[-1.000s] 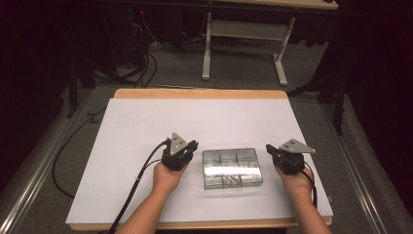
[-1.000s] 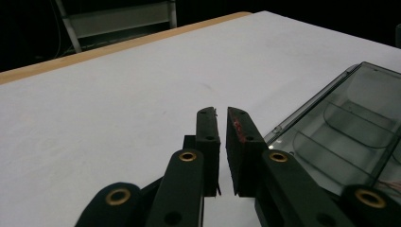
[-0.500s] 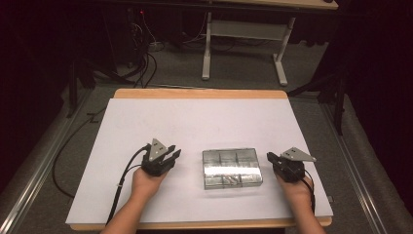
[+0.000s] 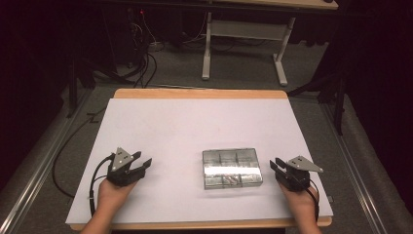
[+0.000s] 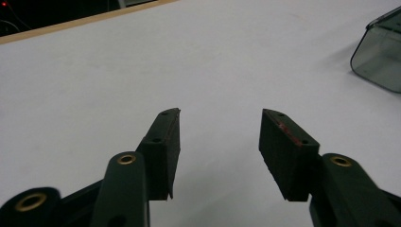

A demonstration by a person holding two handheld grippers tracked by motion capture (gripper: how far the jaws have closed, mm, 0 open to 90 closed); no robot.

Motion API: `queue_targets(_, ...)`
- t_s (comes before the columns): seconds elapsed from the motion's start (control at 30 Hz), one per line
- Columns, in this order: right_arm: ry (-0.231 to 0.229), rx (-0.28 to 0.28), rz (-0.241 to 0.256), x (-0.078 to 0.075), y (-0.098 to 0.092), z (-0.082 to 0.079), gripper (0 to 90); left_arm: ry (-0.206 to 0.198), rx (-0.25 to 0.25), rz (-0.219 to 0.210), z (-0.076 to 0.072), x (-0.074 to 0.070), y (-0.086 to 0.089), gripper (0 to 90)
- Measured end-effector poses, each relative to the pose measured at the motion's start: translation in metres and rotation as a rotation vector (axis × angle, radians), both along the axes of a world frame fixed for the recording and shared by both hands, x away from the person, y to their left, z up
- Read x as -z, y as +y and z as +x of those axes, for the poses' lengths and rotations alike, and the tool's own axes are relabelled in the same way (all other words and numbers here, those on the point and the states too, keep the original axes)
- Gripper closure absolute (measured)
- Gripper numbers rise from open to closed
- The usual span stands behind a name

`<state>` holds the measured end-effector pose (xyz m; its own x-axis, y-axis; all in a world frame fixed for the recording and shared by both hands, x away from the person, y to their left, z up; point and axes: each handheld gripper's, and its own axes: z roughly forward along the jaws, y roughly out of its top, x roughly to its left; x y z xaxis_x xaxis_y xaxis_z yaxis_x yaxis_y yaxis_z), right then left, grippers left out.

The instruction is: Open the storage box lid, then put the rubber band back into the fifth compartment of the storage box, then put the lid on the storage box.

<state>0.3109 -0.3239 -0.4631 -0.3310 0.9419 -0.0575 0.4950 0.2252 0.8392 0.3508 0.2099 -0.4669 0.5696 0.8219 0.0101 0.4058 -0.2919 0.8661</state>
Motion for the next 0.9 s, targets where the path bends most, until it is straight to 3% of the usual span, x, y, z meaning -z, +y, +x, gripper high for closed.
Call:
queue_targets(0.17,0.009,0.04,-0.003,0.004,-0.005,-0.013,58.0,0.014,-0.033,0.004,-0.014,0.008,0.022,36.7)
queue_targets(0.33,0.0,0.076,-0.007,0.009,-0.011,-0.024,55.1,0.026,-0.049,0.018,-0.022,0.012,0.031,30.5)
queue_targets(0.47,-0.028,0.095,0.005,0.01,-0.014,-0.028,52.6,0.031,-0.045,0.041,-0.025,0.015,0.03,27.8)
queue_targets(0.6,-0.025,0.103,-0.006,0.011,-0.012,-0.028,52.0,0.01,-0.045,0.072,-0.027,0.016,0.027,26.0)
queue_targets(0.9,-0.071,0.119,0.046,0.014,-0.017,-0.034,48.5,-0.007,-0.05,0.073,-0.031,0.017,0.027,24.8)
